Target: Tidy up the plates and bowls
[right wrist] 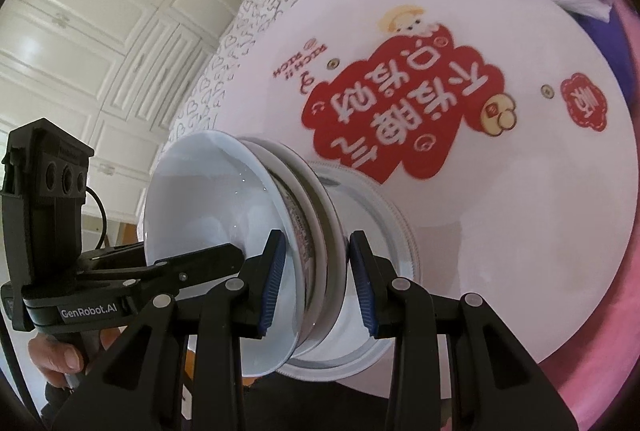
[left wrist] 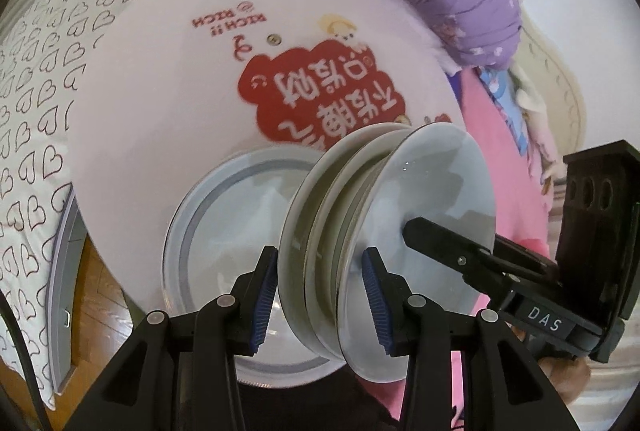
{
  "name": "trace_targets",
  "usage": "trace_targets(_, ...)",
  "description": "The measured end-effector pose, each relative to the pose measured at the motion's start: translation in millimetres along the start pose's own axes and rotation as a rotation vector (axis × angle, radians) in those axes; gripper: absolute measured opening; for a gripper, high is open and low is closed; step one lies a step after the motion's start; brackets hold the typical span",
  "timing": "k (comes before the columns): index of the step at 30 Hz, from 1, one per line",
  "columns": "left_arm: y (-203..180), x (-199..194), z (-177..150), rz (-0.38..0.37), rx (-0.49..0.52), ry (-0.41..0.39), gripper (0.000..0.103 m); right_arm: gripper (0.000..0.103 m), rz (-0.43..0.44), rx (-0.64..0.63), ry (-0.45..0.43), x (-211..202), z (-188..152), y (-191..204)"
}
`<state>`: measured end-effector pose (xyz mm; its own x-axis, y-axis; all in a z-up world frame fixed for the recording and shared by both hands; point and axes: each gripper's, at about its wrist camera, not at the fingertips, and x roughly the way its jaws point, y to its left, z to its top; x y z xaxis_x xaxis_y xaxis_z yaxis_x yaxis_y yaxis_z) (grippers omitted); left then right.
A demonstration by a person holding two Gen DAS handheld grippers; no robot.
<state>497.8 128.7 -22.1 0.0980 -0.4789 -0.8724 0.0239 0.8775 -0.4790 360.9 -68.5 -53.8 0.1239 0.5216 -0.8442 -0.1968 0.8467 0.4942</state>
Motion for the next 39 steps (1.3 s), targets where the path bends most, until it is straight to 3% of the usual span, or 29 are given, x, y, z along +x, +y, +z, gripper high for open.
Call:
trace_targets(14, 20, 14, -22, 0.016, -0.050, 0.041, 0.039, 0.034, -0.013, -0.030, 0.080, 27, -16, 8)
trace_targets(30, 20, 30, -20, 0.017, -0.046, 0.038, 0.039, 0.033, -0.059, -0.025, 0.083, 36, -9, 0)
trace_targets(39, 18, 31, -19, 0.024, -0.029, 0.011, 0.040, 0.033, -0.043, -0.012, 0.076, 36, -7, -4)
